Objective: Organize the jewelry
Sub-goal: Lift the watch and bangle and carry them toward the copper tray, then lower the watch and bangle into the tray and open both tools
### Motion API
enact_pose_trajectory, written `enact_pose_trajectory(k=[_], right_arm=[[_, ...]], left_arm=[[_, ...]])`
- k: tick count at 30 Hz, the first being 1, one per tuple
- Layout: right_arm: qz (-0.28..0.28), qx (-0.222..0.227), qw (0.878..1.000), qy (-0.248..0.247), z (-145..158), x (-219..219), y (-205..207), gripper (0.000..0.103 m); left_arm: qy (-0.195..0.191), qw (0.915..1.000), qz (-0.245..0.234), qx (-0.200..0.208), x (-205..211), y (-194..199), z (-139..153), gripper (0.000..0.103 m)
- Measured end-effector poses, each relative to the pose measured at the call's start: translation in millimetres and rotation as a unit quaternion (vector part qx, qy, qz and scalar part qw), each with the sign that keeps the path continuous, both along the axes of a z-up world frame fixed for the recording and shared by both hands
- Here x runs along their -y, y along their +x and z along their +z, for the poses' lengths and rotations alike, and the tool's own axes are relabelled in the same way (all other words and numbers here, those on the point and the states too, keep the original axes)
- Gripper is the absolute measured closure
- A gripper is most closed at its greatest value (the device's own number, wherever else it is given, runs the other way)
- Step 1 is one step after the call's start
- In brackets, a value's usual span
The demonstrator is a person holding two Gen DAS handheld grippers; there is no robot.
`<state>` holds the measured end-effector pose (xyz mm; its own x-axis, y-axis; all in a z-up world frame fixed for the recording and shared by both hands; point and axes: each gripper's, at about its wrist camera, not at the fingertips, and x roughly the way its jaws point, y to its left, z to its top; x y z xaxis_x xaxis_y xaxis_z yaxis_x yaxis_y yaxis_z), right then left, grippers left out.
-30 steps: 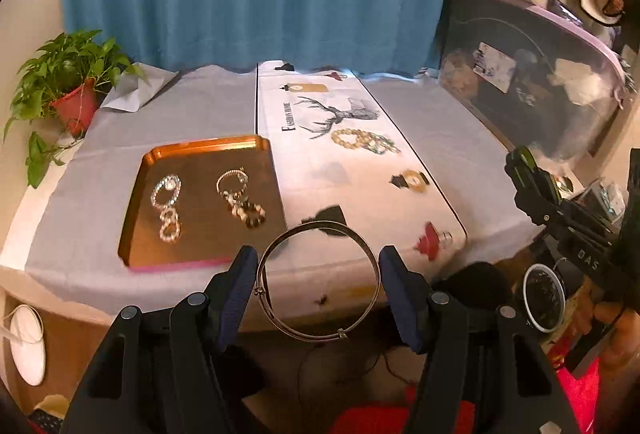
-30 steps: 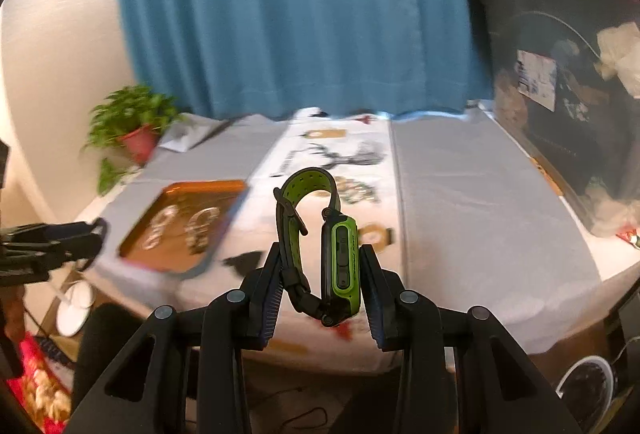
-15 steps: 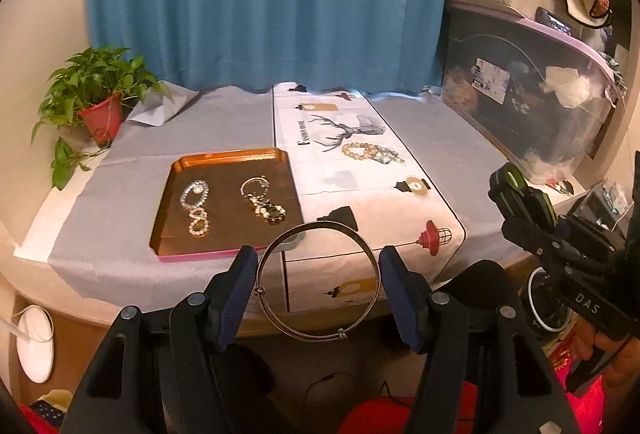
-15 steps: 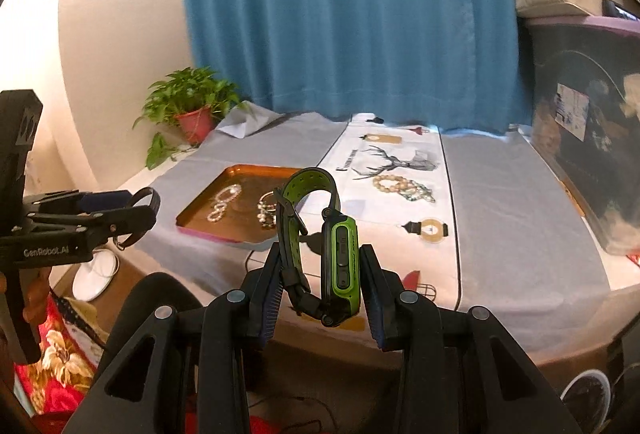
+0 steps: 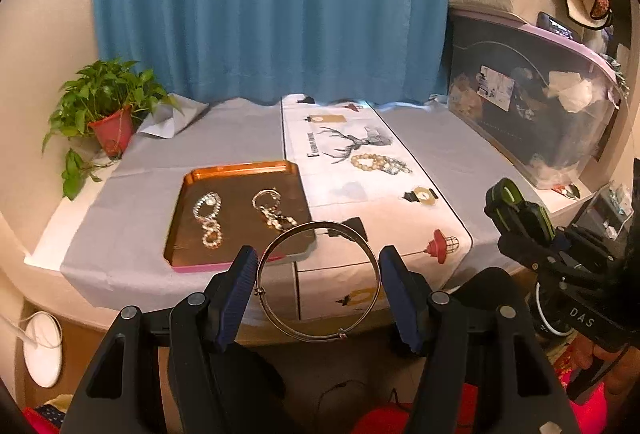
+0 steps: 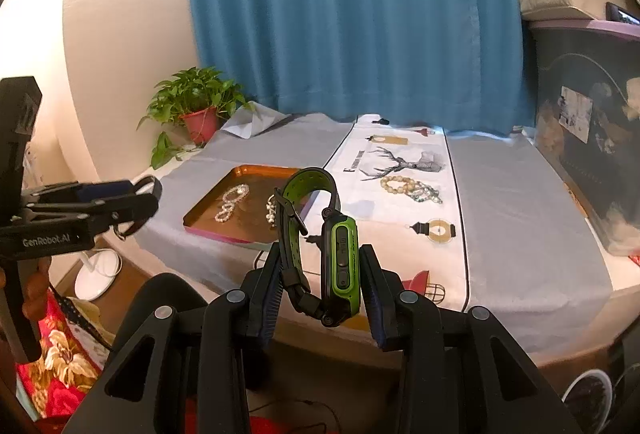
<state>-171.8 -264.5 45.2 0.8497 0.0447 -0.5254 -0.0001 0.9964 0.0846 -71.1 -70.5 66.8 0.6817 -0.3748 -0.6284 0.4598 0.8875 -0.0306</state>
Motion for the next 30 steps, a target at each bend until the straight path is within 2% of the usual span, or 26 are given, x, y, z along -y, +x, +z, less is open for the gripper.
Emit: enact_pose_trajectory(k=[14, 21, 30], right_arm=[[0.023, -0.025, 0.999, -0.010, -7.2, -16.4, 24.2, 0.066], [0.046, -0.035, 0.998, -0.017, -11.6, -36.8, 54.3, 0.066], [0.070, -0.061, 0.995, -0.018, -28.8, -62.4, 108.2, 0.066]], left_arm=[[-0.007, 0.9999, 0.011, -0.010, -9.4, 18.4, -6.6, 0.044], [-0.005, 0.9996, 0.025, -0.012, -20.9, 43.3, -12.2, 0.044], [0.002, 0.9989, 0.034, -0.033, -31.4, 88.2, -31.3, 0.044]])
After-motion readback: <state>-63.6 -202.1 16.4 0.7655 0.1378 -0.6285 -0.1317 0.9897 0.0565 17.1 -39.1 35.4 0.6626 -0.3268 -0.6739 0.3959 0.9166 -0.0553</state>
